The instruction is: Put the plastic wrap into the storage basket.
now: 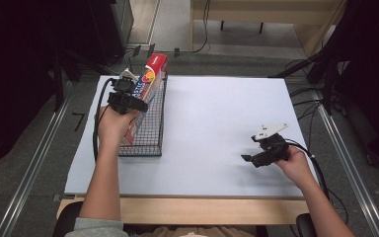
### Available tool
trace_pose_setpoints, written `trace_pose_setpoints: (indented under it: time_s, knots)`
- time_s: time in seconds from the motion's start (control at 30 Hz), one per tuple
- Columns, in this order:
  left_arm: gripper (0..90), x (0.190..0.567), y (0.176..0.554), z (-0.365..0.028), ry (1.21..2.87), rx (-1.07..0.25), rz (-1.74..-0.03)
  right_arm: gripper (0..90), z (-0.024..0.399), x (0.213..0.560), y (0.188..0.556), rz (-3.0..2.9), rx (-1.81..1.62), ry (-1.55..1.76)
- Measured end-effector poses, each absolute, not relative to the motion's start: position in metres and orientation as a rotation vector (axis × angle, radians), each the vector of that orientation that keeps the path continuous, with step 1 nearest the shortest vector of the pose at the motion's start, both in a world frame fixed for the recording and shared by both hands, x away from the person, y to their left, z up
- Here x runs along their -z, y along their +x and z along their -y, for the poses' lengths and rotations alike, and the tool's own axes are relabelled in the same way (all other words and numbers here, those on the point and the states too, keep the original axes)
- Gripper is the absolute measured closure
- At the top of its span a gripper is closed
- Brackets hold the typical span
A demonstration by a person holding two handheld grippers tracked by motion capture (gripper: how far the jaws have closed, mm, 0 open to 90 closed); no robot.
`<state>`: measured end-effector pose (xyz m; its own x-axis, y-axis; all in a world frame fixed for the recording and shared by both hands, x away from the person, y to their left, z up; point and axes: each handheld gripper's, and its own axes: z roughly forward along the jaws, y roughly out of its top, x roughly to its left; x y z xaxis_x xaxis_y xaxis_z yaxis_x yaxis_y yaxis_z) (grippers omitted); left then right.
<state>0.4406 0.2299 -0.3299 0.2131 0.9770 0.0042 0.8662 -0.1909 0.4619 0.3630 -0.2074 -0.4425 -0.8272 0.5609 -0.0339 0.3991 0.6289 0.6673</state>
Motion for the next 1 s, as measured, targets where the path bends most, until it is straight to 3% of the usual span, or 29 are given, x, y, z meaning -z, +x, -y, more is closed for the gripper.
trace_pose_setpoints:
  time_s: [0.17,0.43,1.0]
  knots:
    - [39.7,0.339,0.448,-0.225,2.133,-0.46,-1.755,20.2,0.207,0.442,0.363,-2.605,-0.99,0.779]
    - [39.5,0.354,0.458,-0.225,2.07,-0.402,-1.814,20.2,0.208,0.441,0.363,-2.603,-0.998,0.78]
    - [38.7,0.382,0.467,-0.217,2.106,-0.371,-1.871,20.2,0.208,0.441,0.362,-2.601,-1.002,0.781]
